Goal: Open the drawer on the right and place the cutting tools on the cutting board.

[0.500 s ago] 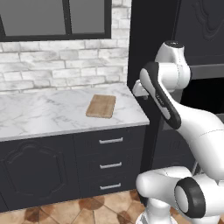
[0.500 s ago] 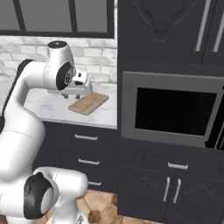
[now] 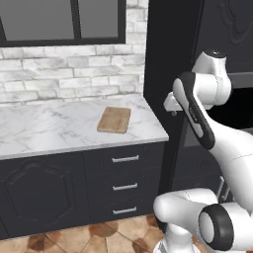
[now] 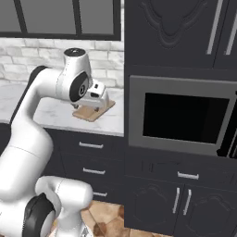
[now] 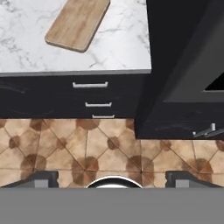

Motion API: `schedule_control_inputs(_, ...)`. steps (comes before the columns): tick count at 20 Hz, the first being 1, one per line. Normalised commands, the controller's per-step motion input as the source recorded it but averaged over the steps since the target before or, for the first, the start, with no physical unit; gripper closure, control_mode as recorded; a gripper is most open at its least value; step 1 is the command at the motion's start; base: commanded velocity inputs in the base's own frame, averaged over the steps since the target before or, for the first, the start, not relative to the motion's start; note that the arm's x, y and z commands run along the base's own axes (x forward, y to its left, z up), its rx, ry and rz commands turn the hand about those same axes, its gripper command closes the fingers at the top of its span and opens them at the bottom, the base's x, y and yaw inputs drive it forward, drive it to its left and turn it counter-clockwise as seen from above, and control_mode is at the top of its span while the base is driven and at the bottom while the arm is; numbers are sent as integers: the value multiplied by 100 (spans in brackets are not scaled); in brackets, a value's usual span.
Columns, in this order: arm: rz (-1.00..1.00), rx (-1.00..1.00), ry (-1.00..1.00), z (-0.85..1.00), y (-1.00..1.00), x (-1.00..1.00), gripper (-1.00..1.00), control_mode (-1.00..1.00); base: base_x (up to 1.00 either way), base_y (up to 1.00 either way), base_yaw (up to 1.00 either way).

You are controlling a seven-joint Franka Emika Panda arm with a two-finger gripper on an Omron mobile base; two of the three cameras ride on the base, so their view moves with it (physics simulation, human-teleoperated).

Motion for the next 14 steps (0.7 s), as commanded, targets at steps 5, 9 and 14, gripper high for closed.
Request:
schedule_control_inputs(5, -18, 9, 0, -30, -71, -23, -100, -100, 0, 0, 0)
schedule_control_inputs(9, -21, 13, 0, -33, -83, -33, -100, -100, 0, 0, 0)
schedule_control_inputs(14, -26, 18, -2, -24, -93, -29, -100, -100, 0, 0, 0)
